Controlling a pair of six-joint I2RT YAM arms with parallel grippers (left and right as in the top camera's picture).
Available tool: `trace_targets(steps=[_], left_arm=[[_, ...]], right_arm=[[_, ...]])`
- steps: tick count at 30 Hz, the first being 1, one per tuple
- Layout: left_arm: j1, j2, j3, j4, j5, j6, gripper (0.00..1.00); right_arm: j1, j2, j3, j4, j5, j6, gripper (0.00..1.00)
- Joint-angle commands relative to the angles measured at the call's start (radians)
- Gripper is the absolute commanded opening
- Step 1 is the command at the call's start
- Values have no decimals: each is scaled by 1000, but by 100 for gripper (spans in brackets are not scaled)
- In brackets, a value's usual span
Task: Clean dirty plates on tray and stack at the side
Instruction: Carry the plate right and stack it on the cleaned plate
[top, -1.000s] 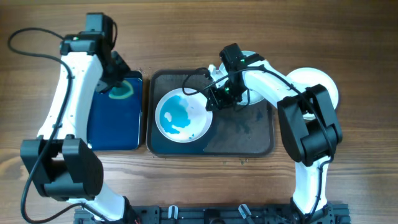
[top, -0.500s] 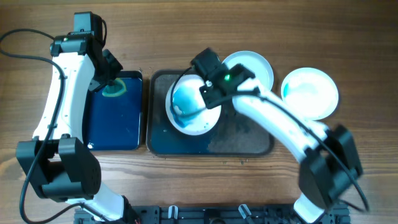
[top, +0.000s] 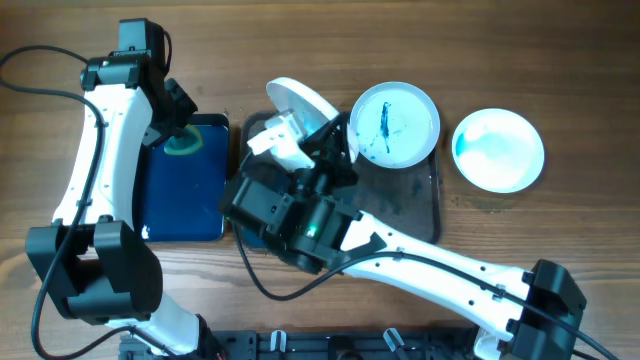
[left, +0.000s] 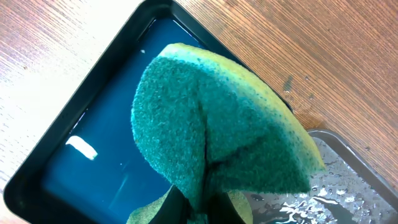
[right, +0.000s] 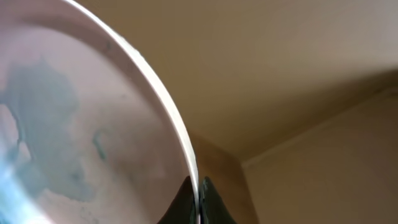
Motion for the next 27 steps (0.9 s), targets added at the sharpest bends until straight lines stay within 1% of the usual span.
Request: trace_targets(steps=[1, 2, 3, 4, 5, 6, 7, 8, 10, 11, 12, 13, 14, 15, 16, 18, 20, 23, 26, 27], left_arm=[[3, -24, 10, 10, -5, 15, 4], [2, -24, 10, 12, -5, 15, 4], [2, -24, 10, 11, -5, 15, 4], [2, -24, 10, 11, -4, 15, 4], [2, -24, 10, 11, 10, 15, 4], [2, -24, 10, 11, 61, 15, 4], [0, -24, 10, 13, 91, 15, 4], [-4, -24, 10, 22, 109, 16, 4], [-29, -24, 10, 48, 138, 15, 4], [-48, -24, 10, 56, 137, 16, 4], [-65, -24, 10, 64, 137, 16, 4], [-86, -24, 10, 77, 137, 16, 4], [-114, -24, 10, 95, 137, 16, 4], [-140, -24, 10, 111, 136, 16, 4], [-159, -24, 10, 124, 136, 16, 4], [-206, -24, 10, 159, 132, 27, 4], [-231, -24, 10, 188, 132, 68, 4], [-247, -24, 10, 214, 133, 68, 4], [-249, -24, 10, 216, 137, 68, 4], [-249, -24, 10, 216, 137, 68, 4]], right_arm=[[5, -24, 11, 41, 70, -46, 4], [-1, -24, 10, 40, 18, -19, 4], [-11, -24, 10, 31, -86, -19, 4], [-30, -24, 5, 8, -229, -10, 4], [-51, -24, 3, -30, -350, 36, 4], [-109, -23, 2, -93, -578, 95, 4], [-153, -23, 2, -112, -731, 113, 5], [-218, -22, 2, -117, -942, 134, 4], [-402, -22, 2, -105, -1408, 138, 4], [-496, -22, 2, -100, -1580, 138, 4], [-563, -23, 3, -98, -1687, 138, 4], [-668, -26, 3, -101, -1801, 138, 4], [-757, -31, 4, -116, -1854, 151, 4], [-867, -40, 4, -150, -1851, 187, 4], [-954, -45, 4, -181, -1849, 190, 4], [-1185, -45, 3, -262, -1733, 235, 4], [-1361, -45, -3, -296, -1619, 243, 4], [-1527, -44, -86, -253, -1453, 285, 4], [-1589, -40, -209, -184, -1439, 311, 4], [-1591, -40, -306, -89, -1423, 344, 4]])
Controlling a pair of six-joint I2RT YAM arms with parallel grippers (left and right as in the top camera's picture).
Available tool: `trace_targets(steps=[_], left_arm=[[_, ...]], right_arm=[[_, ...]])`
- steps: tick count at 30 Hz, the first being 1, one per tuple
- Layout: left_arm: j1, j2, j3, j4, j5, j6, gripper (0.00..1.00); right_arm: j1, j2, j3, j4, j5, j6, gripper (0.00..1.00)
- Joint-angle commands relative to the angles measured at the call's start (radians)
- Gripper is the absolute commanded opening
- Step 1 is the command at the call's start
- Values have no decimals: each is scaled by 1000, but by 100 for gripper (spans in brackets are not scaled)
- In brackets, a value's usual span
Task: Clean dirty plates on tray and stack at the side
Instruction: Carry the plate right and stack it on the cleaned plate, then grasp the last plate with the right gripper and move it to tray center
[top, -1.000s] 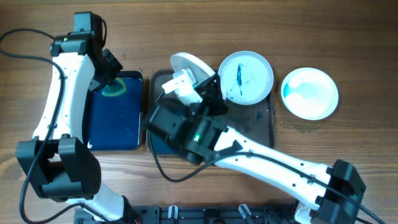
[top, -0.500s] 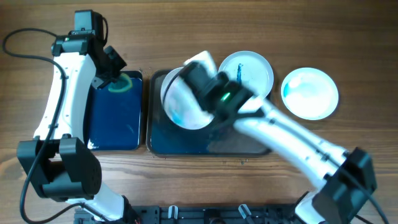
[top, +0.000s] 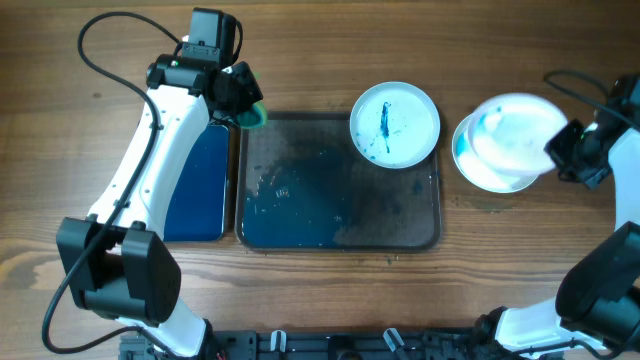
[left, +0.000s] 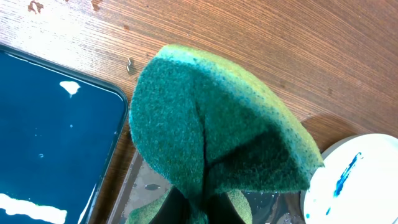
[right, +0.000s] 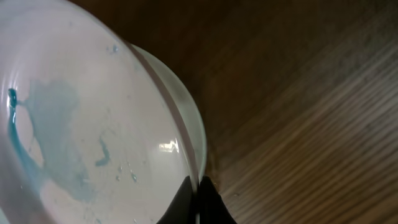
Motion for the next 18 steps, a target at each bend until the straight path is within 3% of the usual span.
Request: trace_targets(steps=[1, 2, 5, 6, 10, 11, 12, 15, 18], left_arm=[[-5, -24, 10, 5, 8, 23, 4], [-5, -24, 10, 5, 8, 23, 4], [-5, -24, 10, 4, 8, 23, 4], [-5, -24, 10, 5, 8, 23, 4], [-5, -24, 10, -2, 13, 58, 4], [-5, -24, 10, -2, 17, 61, 4], [-5, -24, 10, -1, 18, 61, 4], [-5, -24, 10, -2, 69, 76, 4], [-5, -24, 10, -3, 68, 76, 4]], right_arm=[[1, -16, -145, 154, 19, 61, 4], [2, -16, -185, 207, -7, 57, 5], [3, -14, -208, 223, -19, 54, 34], [3, -15, -201, 213, -36, 52, 36], [45, -22, -71, 142, -297, -137, 45], [100, -22, -26, 140, -375, -226, 58], [163, -22, 6, 139, -399, -294, 64], [385, -3, 59, 179, -253, -330, 65], [506, 70, 60, 259, -175, -309, 56]])
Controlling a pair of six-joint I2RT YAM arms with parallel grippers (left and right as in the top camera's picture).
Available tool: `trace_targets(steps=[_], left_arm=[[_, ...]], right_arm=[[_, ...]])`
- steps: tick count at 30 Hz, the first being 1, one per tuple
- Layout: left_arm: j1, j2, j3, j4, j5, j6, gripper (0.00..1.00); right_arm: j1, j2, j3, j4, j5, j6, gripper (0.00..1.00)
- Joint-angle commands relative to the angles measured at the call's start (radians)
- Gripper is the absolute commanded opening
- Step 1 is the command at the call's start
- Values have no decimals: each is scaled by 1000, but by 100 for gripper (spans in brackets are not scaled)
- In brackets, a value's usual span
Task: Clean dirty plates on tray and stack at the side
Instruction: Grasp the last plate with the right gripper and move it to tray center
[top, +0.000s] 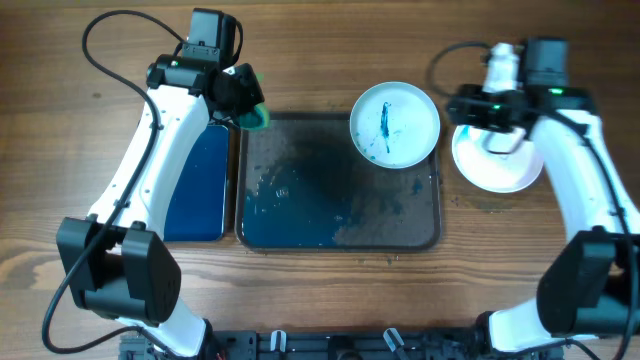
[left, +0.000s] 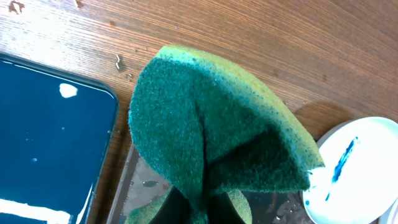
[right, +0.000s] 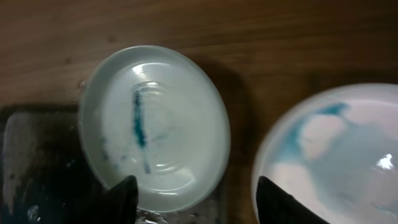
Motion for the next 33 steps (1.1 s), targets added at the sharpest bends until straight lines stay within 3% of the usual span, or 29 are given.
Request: trace_targets(steps=[1, 7, 11, 17, 23, 33], left_arm=[[-5, -24, 10, 0, 27, 24, 4], [-5, -24, 10, 0, 26, 24, 4], [-5, -24, 10, -1, 26, 24, 4], [-5, -24, 10, -1, 26, 24, 4], [-5, -24, 10, -1, 26, 24, 4], [-5, -24, 10, -1, 26, 24, 4]], right_arm=[[78, 94, 16, 59, 84, -27, 54], [87, 297, 16, 135, 174, -135, 37], [87, 330, 16, 140, 174, -130, 26], [113, 330, 16, 48, 65, -97, 25], [285, 330, 16, -140, 70, -107, 27], [605, 328, 57, -198, 55, -46, 26]])
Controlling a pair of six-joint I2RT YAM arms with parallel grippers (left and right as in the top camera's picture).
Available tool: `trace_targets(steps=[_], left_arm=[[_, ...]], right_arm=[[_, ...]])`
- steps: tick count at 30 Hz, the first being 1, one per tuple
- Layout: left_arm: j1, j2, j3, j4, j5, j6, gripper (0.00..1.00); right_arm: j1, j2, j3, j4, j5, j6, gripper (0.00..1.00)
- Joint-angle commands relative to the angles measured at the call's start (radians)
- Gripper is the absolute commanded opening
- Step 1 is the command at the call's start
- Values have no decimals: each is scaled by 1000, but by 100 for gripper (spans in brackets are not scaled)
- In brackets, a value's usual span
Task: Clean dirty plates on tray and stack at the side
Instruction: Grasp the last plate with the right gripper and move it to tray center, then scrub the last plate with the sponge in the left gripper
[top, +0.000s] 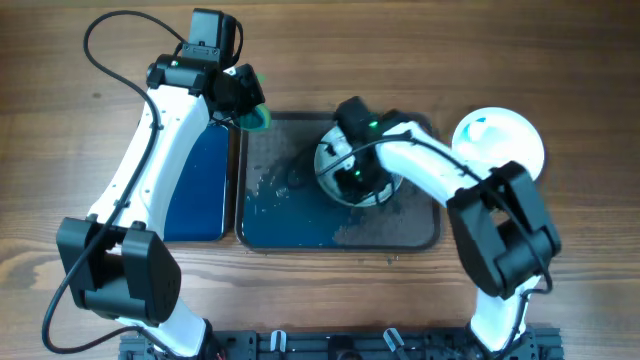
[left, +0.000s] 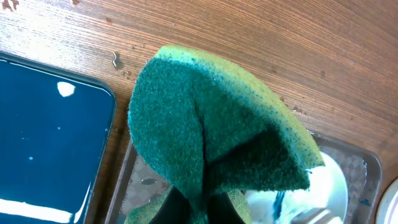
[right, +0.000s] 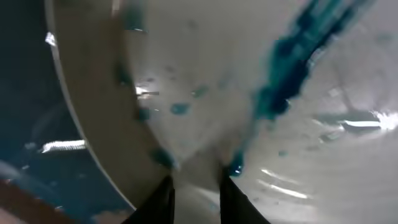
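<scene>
My left gripper (left: 202, 208) is shut on a folded green sponge (left: 211, 124), hovering over the far left corner of the dark tray (top: 290, 215); the sponge (top: 252, 110) hides its fingers from above. The dirty white plate (right: 280, 93), smeared with blue, sits tilted near the tray's middle (top: 328, 168). My right gripper (right: 196, 193) grips its rim, one finger on each side, and reaches in from the right (top: 352, 178). The arm covers most of the plate from overhead.
A black tub of blue water (top: 195, 190) stands left of the tray. On the wood right of the tray lie the cleaned white plates (top: 505, 150), with faint blue traces. Water drops cover the tray floor. Cables run along the far left.
My right gripper was open above the table between the dirty plate and the side stack; now it grips the dirty plate, which has moved from the tray's far right corner toward its middle. The left arm barely moved.
At first my right gripper held a wiped plate tilted over the tray while the sponge hung over the tub. Then the plate was over the one at the right side and the sponge by the tray corner. Then that plate lay stacked, gripper open. Now the last dirty plate is gripped.
</scene>
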Motion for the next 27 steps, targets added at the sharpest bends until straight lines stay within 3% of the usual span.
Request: trace_targets(steps=[1, 6, 10, 12, 16, 22, 24, 25, 27], left_arm=[[-5, -24, 10, 3, 16, 20, 4], [-5, -24, 10, 3, 16, 20, 4], [-5, -24, 7, -8, 16, 19, 4], [-5, -24, 0, -9, 16, 19, 4], [-5, -24, 0, 0, 16, 19, 4], [-5, -24, -7, -1, 16, 19, 4], [-5, -24, -7, 0, 16, 19, 4], [-5, -24, -8, 0, 16, 19, 4], [-5, -21, -10, -5, 34, 12, 4]], right_arm=[[33, 19, 80, -27, -26, 58, 25], [-67, 19, 332, -217, -25, 163, 22], [-290, 25, 285, -272, 20, 118, 26], [-375, 25, 173, -235, -63, 91, 27], [-393, 26, 69, -128, -209, 79, 27], [-390, 27, -91, 97, -156, 210, 27], [-390, 27, -104, 129, -176, 210, 20], [-390, 27, -104, 145, -211, 212, 8], [-390, 27, -104, 170, -253, 270, 4]])
